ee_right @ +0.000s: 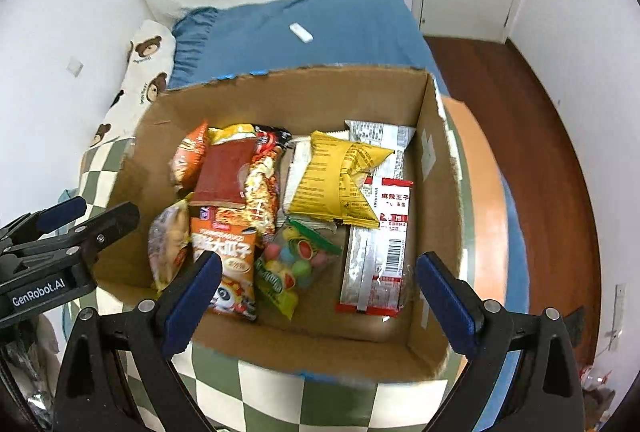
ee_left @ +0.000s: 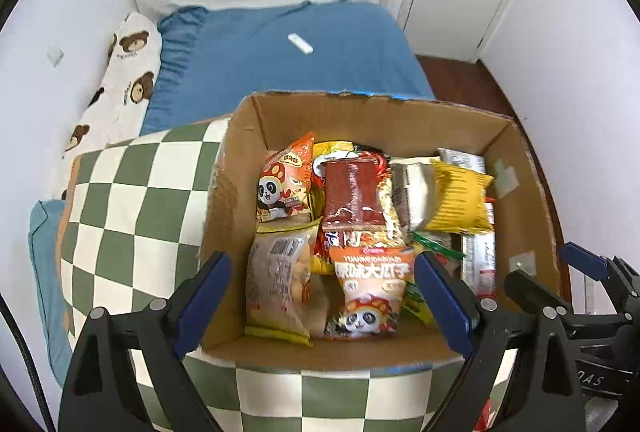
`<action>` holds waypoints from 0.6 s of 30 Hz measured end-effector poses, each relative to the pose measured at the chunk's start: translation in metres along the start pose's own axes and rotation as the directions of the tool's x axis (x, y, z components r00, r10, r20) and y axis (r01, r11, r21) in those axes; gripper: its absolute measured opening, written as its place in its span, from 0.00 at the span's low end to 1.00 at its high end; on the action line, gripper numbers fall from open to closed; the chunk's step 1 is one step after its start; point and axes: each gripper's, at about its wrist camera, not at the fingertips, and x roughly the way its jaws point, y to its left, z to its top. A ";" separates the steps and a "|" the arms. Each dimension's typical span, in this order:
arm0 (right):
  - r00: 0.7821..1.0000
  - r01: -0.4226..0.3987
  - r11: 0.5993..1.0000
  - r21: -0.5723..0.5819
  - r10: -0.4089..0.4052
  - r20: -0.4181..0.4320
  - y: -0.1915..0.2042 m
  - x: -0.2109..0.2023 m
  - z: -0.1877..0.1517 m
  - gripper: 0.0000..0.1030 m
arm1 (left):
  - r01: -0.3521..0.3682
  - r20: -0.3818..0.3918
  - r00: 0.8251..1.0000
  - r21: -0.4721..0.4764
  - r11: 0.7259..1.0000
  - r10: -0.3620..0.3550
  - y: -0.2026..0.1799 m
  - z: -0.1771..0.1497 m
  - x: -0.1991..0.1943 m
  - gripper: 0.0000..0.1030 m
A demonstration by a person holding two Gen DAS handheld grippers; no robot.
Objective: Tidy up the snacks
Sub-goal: 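Carry both packs into the box and open both tools, then grasp the orange egg snack with left tool while right tool grasps red small pack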
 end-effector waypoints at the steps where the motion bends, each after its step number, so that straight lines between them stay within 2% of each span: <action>1: 1.000 0.002 1.000 -0.006 -0.002 0.013 0.002 -0.007 -0.003 0.97 | 0.000 0.014 1.000 0.000 1.000 0.000 0.000 -0.004 -0.007 0.91; 11: 0.989 -0.011 1.000 -0.028 0.015 0.149 0.013 -0.085 -0.051 0.97 | -0.003 0.147 0.989 0.021 1.000 0.000 -0.003 -0.052 -0.080 0.91; 18: 0.974 -0.025 1.000 -0.019 0.029 0.224 0.013 -0.131 -0.085 0.97 | 0.010 0.206 0.978 0.007 1.000 -0.011 -0.002 -0.088 -0.121 0.91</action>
